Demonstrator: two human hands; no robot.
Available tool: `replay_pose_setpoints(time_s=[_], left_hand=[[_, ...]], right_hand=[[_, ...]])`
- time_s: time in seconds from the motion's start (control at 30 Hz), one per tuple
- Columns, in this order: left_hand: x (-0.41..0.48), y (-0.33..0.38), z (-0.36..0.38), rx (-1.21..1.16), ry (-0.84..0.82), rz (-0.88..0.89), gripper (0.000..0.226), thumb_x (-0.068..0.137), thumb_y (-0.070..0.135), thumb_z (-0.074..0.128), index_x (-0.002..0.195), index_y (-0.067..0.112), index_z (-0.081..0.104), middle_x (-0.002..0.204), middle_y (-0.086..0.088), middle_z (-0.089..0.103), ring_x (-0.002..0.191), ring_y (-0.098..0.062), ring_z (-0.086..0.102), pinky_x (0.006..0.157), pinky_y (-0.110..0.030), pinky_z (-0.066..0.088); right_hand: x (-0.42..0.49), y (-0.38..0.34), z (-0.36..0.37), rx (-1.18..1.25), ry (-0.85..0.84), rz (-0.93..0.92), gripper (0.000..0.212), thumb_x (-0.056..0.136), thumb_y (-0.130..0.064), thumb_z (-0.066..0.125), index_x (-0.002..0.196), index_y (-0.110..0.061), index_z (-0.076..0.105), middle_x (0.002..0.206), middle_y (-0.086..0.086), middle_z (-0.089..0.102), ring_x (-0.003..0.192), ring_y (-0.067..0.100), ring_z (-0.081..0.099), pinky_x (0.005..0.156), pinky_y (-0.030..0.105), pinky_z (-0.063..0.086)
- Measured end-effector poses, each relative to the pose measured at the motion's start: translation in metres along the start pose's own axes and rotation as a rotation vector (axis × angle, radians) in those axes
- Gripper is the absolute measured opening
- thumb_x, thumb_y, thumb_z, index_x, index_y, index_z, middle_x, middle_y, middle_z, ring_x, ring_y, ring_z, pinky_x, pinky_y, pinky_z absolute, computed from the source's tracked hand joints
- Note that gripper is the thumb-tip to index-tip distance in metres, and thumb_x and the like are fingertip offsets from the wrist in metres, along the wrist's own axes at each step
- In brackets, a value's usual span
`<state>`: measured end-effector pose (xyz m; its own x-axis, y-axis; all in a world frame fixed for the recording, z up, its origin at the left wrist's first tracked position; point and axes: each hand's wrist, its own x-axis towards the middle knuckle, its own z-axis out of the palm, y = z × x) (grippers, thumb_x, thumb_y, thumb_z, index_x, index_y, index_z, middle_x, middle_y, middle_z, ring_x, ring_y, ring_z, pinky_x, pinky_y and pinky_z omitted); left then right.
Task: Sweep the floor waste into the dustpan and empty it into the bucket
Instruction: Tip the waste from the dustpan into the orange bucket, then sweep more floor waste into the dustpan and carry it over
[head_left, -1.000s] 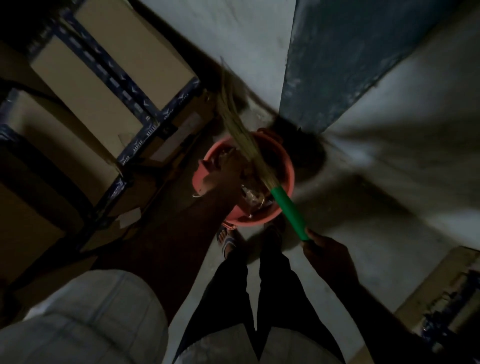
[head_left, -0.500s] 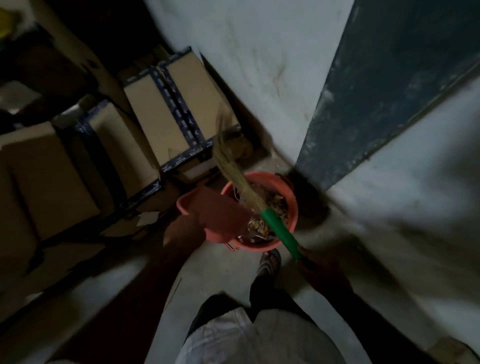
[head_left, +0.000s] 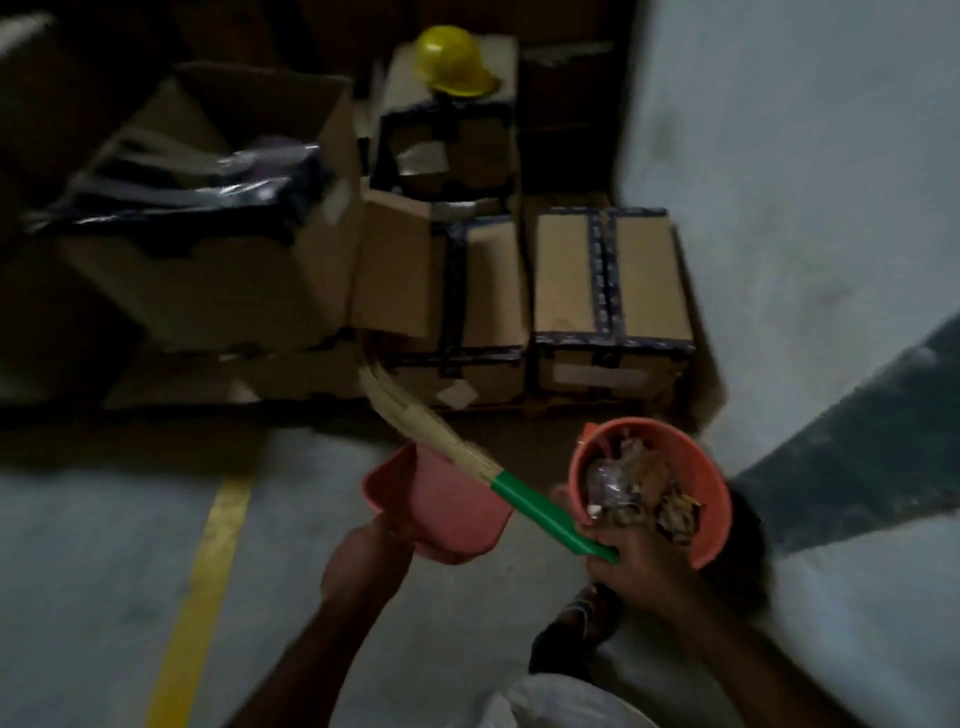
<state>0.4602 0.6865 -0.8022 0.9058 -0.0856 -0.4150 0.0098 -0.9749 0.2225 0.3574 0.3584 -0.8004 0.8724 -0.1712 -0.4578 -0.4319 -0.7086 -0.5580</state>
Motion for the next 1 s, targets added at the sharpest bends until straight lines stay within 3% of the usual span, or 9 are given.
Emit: replay_pose_setpoints(time_s=[0.07,0.13,0.23,0.37,0.5,0.6,0.7,1.0], left_hand=[[-0.039,-0.041,-0.003,-0.085,0.070,-0.087,0.042,0.093,0.051,0.053,0.130,0.030,0.056,0.110,-0.008,0.072,0.102,-0.031,0.067,0.079,-0.037,0.052],[-0.076,-0.085,-0.006,-0.156,0.157,-0.177,0.041,0.094,0.053,0.053,0.128,0.030,0.057,0.104,-0.010,0.072,0.099,-0.034,0.067,0.076,-0.038,0.052],[-0.128,-0.149,-0.011,-0.254,0.263,-0.317,0.041,0.088,0.054,0.059,0.117,0.024,0.061,0.101,-0.011,0.073,0.098,-0.034,0.068,0.073,-0.039,0.055],[-0.179,-0.213,-0.026,-0.360,0.372,-0.482,0.041,0.086,0.049,0.065,0.114,0.019,0.062,0.103,-0.008,0.073,0.102,-0.032,0.066,0.074,-0.037,0.052],[-0.208,-0.262,-0.042,-0.450,0.476,-0.639,0.039,0.085,0.046,0.067,0.115,0.021,0.064,0.107,-0.008,0.072,0.104,-0.030,0.065,0.076,-0.035,0.049],[-0.217,-0.300,-0.058,-0.472,0.563,-0.711,0.043,0.084,0.046,0.068,0.122,0.025,0.063,0.110,-0.005,0.072,0.108,-0.030,0.064,0.079,-0.035,0.049],[-0.216,-0.343,-0.078,-0.499,0.637,-0.781,0.040,0.084,0.043,0.069,0.119,0.025,0.065,0.108,-0.006,0.073,0.108,-0.031,0.064,0.079,-0.036,0.049],[-0.193,-0.487,-0.146,-0.514,0.768,-0.987,0.037,0.081,0.049,0.069,0.111,0.029,0.066,0.100,-0.003,0.074,0.098,-0.029,0.067,0.072,-0.034,0.053]], right_hand=[[-0.004,-0.042,0.020,-0.048,-0.052,-0.080,0.048,0.082,-0.040,0.067,0.129,-0.041,0.061,0.117,-0.011,0.071,0.078,-0.007,0.060,0.070,0.004,0.042],[-0.010,-0.088,0.044,-0.045,-0.106,-0.203,0.049,0.082,-0.037,0.068,0.130,-0.031,0.062,0.120,-0.007,0.070,0.065,-0.018,0.053,0.063,-0.002,0.034],[-0.017,-0.148,0.086,-0.037,-0.177,-0.338,0.046,0.082,-0.027,0.075,0.127,-0.024,0.064,0.123,-0.009,0.066,0.073,-0.032,0.049,0.067,-0.005,0.035],[-0.022,-0.224,0.136,-0.017,-0.277,-0.429,0.045,0.081,-0.031,0.076,0.125,-0.031,0.066,0.116,-0.012,0.071,0.071,-0.019,0.058,0.062,0.004,0.041],[-0.029,-0.305,0.172,-0.020,-0.357,-0.530,0.043,0.084,-0.020,0.074,0.126,-0.021,0.066,0.114,-0.002,0.072,0.058,-0.015,0.056,0.052,0.005,0.040],[-0.027,-0.366,0.196,-0.050,-0.399,-0.592,0.045,0.083,-0.028,0.074,0.127,-0.028,0.066,0.104,-0.010,0.073,0.054,-0.006,0.059,0.048,0.010,0.042],[-0.018,-0.433,0.224,-0.078,-0.459,-0.621,0.043,0.084,-0.032,0.073,0.126,-0.037,0.064,0.090,-0.016,0.068,0.051,0.012,0.060,0.044,0.024,0.048],[0.010,-0.636,0.324,-0.091,-0.609,-0.796,0.044,0.083,-0.032,0.072,0.126,-0.031,0.065,0.086,-0.004,0.072,0.044,0.015,0.059,0.038,0.026,0.042]])
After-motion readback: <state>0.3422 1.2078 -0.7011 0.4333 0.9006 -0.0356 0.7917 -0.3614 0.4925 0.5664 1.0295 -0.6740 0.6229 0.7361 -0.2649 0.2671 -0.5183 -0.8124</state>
